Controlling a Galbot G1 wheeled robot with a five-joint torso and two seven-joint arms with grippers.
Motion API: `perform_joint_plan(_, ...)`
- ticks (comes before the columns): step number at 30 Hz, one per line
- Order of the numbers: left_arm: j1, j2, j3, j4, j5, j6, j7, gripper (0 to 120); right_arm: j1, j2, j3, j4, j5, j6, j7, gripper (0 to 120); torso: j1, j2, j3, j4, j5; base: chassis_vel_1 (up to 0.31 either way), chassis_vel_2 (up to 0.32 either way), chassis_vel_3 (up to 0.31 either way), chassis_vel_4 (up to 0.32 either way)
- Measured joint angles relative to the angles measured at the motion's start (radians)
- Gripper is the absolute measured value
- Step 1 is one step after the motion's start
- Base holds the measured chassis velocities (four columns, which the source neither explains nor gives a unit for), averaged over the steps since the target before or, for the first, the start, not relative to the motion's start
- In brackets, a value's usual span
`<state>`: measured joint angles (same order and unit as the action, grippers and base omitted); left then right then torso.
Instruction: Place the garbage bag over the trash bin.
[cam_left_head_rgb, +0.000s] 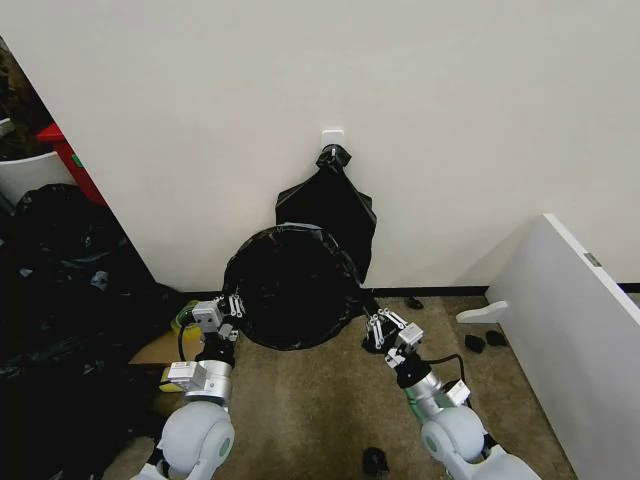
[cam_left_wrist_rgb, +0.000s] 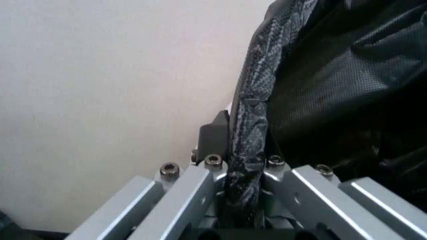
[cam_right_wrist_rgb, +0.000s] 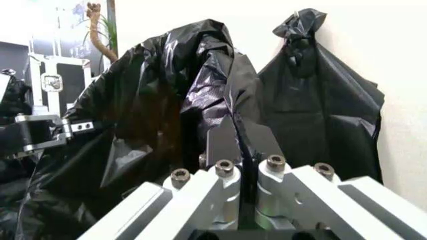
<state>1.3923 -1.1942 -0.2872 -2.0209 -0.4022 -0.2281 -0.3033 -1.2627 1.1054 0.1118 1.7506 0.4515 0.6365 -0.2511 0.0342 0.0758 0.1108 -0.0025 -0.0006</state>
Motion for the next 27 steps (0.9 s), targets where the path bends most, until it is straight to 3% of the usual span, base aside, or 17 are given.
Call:
perform_joint_plan(16,0.003,-0.007,0.003,-0.002,0.002,0.002,0.0,0,0.008,-0.007,0.036,-0.028,0.023,0.015,-0.043,1,0.0,0.0,0.0,0.0,0.0,0.0,0.0,0.0,0.0)
perform_joint_plan(20,0.004,-0.007,0.004,-0.005,0.004,0.002,0.0,0,0.0,-0.01,0.043,-0.02,0.032,0.016,-0.062,20,0.0,0.0,0.0,0.0,-0.0001,0.0,0.0,0.0,0.0)
perform_joint_plan(23,0.004,-0.007,0.004,-0.005,0.005,0.002,0.0,0,-0.001,-0.01,0.043,-0.019,0.036,0.016,-0.07,22,0.0,0.0,0.0,0.0,-0.0001,0.0,0.0,0.0,0.0)
perform_joint_plan(27,0.004,-0.007,0.004,-0.007,0.005,0.001,0.0,0,-0.003,-0.007,0.042,-0.018,0.038,0.016,-0.083,11,0.0,0.0,0.0,0.0,-0.0001,0.0,0.0,0.0,0.0)
